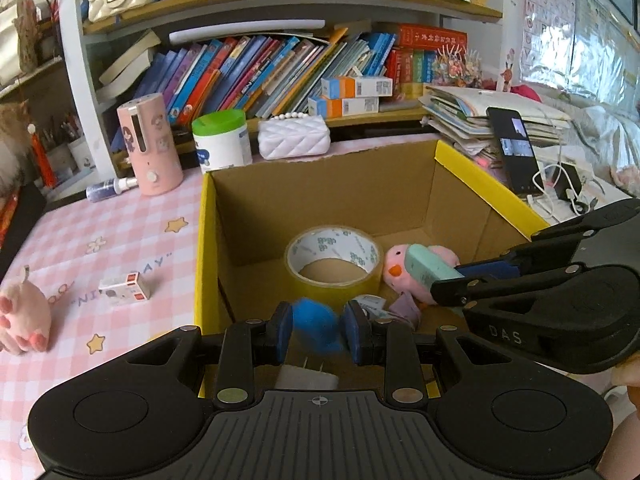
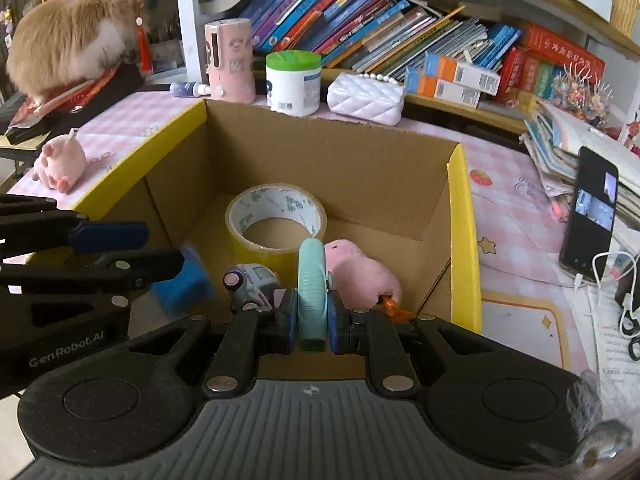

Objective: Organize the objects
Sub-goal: 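Lower the marker into the box and open the right tool while the left tool releases the block, then withdraw both open tools from the box back over the table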

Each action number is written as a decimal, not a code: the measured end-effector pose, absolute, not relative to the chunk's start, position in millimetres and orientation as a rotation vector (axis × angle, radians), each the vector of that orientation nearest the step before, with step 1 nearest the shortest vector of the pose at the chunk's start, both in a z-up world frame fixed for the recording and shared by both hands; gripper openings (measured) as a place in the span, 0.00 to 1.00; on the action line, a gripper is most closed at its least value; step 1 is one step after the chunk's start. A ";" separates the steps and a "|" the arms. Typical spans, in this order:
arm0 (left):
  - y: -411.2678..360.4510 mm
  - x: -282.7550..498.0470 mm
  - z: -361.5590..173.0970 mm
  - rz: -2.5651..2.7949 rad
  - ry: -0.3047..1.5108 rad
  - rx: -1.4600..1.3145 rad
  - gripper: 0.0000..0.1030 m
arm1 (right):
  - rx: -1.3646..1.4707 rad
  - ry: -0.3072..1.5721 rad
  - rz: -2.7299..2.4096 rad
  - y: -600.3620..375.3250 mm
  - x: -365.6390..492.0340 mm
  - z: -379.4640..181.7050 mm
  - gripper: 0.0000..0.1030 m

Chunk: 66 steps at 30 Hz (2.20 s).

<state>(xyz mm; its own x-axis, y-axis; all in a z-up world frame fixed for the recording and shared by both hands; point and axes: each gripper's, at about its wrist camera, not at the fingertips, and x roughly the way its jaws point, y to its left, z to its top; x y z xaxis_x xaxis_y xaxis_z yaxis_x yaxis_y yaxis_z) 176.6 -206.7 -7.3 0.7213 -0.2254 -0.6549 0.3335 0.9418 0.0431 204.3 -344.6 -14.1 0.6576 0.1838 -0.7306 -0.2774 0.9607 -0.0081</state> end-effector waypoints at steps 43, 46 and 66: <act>-77.9 65.5 5.7 -0.218 0.650 0.040 0.90 | 0.060 0.689 -0.112 -284.4 63.5 6.0 0.76; -63.7 58.4 3.4 -0.212 0.664 0.033 0.90 | 0.060 0.710 -0.098 -269.1 55.6 3.0 0.77; 10.4 21.3 -1.9 -0.151 0.718 0.049 0.91 | 0.045 0.740 -0.018 -185.0 16.0 -1.6 0.82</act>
